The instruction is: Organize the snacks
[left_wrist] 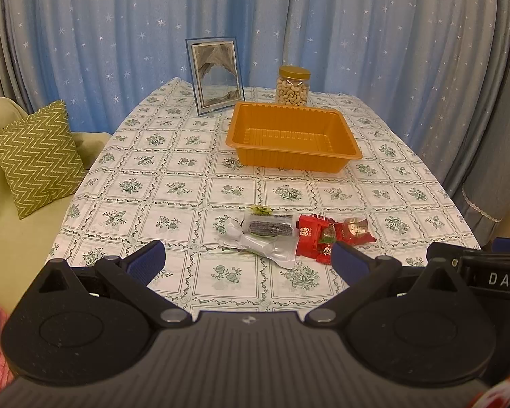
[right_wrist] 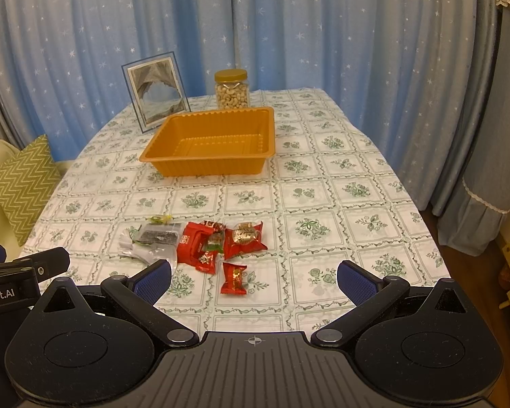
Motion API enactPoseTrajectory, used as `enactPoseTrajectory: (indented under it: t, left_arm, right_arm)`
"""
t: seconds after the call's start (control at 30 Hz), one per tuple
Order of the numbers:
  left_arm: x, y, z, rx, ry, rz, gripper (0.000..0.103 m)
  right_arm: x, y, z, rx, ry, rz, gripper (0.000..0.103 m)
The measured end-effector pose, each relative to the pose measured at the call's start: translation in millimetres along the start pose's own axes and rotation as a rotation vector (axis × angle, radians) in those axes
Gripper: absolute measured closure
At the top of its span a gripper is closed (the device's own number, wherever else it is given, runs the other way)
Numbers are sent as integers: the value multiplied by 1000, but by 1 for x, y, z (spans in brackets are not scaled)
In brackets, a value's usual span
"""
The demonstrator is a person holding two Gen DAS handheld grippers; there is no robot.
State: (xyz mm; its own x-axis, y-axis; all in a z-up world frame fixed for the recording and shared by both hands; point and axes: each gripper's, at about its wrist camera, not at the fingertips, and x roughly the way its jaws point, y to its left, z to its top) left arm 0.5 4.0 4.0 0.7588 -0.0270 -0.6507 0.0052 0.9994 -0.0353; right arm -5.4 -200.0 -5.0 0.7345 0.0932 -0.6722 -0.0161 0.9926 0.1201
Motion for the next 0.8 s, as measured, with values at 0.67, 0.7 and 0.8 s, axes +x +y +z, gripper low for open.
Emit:
enactPoseTrajectory:
  t: [0.67, 0.7, 0.8]
  left_arm:
    - [2, 0, -2, -1, -1, -2, 0]
    - [2, 0, -2, 0, -1, -2, 0]
    - [2, 0, -2, -1, 0, -3, 0]
  right_arm:
    - [0, 0, 0, -1, -1, 2, 0]
    - [2, 0, 0, -1, -1, 2, 0]
    - [2, 0, 0, 0, -1, 2, 0]
